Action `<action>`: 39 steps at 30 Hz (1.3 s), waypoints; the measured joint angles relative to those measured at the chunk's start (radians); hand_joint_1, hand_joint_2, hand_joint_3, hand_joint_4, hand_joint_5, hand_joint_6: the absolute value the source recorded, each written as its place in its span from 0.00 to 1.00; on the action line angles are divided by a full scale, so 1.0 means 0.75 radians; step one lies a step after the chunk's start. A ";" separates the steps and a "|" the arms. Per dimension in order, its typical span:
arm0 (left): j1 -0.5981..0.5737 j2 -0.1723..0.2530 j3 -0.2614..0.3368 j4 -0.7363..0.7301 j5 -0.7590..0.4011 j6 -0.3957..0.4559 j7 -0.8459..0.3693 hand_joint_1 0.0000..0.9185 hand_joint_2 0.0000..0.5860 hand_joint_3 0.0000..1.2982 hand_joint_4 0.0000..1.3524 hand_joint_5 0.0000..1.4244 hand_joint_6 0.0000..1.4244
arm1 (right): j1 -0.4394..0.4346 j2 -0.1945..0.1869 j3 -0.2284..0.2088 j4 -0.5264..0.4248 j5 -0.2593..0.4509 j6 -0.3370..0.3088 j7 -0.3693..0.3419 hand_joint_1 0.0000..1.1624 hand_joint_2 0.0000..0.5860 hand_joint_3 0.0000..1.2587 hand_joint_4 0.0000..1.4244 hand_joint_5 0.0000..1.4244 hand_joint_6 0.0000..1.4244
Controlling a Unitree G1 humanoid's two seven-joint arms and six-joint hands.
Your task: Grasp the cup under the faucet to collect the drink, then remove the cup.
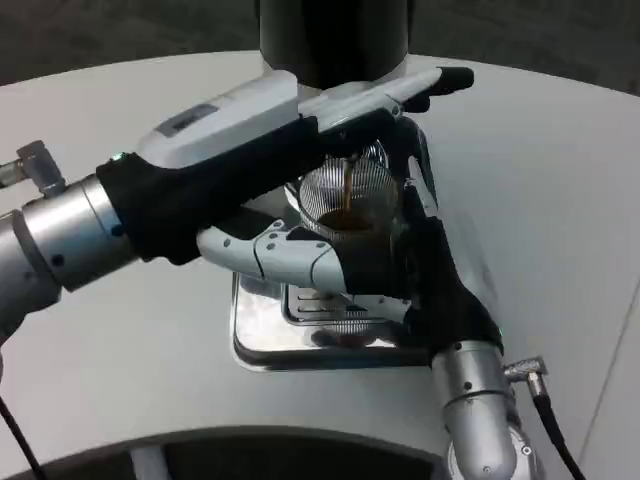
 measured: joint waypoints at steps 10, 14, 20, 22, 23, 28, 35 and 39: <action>0.003 0.014 0.010 -0.003 -0.002 0.000 0.000 0.00 0.17 0.00 0.00 0.05 0.02 | -0.033 0.020 -0.001 0.099 0.045 -0.054 -0.048 0.64 0.30 0.00 0.00 0.00 0.07; 0.003 0.017 0.014 -0.003 -0.002 0.000 0.000 0.00 0.17 0.00 0.00 0.05 0.02 | -0.052 0.026 -0.002 0.134 0.053 -0.077 -0.064 0.64 0.30 0.00 0.00 0.00 0.07; 0.004 0.021 0.021 -0.002 -0.003 0.001 0.000 0.00 0.18 0.00 0.00 0.05 0.02 | -0.066 0.034 -0.003 0.170 0.057 -0.103 -0.085 0.65 0.29 0.00 0.00 0.00 0.08; 0.007 0.021 0.026 -0.001 -0.009 0.001 0.000 0.00 0.20 0.00 0.00 0.05 0.01 | -0.072 0.036 -0.004 0.184 0.057 -0.113 -0.091 0.65 0.29 0.00 0.00 0.00 0.08; 0.010 0.020 0.031 0.001 -0.012 0.000 0.001 0.00 0.20 0.00 0.00 0.04 0.01 | -0.075 0.038 -0.004 0.189 0.057 -0.116 -0.096 0.65 0.29 0.00 0.00 0.00 0.08; 0.048 -0.036 0.115 0.017 -0.058 -0.030 0.097 0.00 0.23 0.00 0.00 0.04 0.01 | -0.085 0.043 -0.004 0.206 0.057 -0.130 -0.100 0.66 0.29 0.00 0.02 0.01 0.09; 0.084 -0.095 0.237 0.019 -0.125 -0.074 0.216 0.00 0.26 0.00 0.00 0.04 0.01 | -0.114 0.048 -0.003 0.247 0.057 -0.140 -0.109 0.69 0.31 0.00 0.06 0.05 0.15; 0.130 -0.095 0.253 0.018 -0.149 -0.074 0.227 0.00 0.26 0.00 0.00 0.04 0.01 | -0.129 0.052 -0.002 0.280 0.066 -0.161 -0.111 0.71 0.31 0.02 0.10 0.08 0.16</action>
